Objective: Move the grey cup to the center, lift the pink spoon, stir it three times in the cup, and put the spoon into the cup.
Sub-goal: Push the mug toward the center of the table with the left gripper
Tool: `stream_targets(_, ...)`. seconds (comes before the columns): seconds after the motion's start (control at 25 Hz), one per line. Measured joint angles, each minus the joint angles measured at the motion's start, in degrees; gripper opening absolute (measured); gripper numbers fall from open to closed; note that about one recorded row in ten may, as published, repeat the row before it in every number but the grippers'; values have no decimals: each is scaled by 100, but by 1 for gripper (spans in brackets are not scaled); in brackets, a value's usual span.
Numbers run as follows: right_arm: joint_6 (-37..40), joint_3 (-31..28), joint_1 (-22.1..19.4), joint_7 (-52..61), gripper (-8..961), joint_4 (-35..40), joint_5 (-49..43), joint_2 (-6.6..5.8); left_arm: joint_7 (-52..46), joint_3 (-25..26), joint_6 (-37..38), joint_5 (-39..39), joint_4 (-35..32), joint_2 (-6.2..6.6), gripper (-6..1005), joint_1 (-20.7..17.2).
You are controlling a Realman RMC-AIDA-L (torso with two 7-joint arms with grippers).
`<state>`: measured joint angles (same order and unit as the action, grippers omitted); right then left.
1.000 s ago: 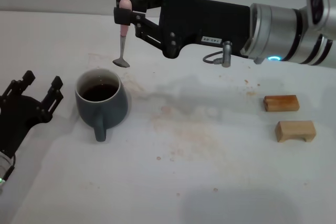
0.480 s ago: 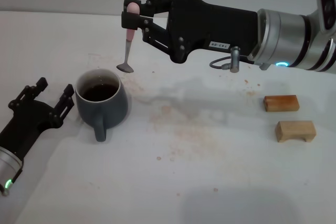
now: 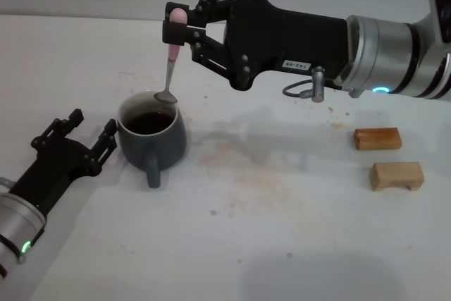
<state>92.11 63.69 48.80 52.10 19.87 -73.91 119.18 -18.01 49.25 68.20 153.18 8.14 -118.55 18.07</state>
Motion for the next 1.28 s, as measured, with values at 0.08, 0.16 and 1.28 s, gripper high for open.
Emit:
stream_targets(0.08, 1, 3, -8, 1, 109, 0, 0, 0, 0, -59, -87, 3, 49, -1, 645, 20)
stream_targets(0.16, -5, 0, -24, 2, 109, 0, 0, 0, 0, -102, -127, 3, 81, -2, 645, 41)
stream_targets(1.28, -796, -31, -38, -43, 109, 78, 31, -7, 153, 487, 28, -42, 334, 51, 645, -2)
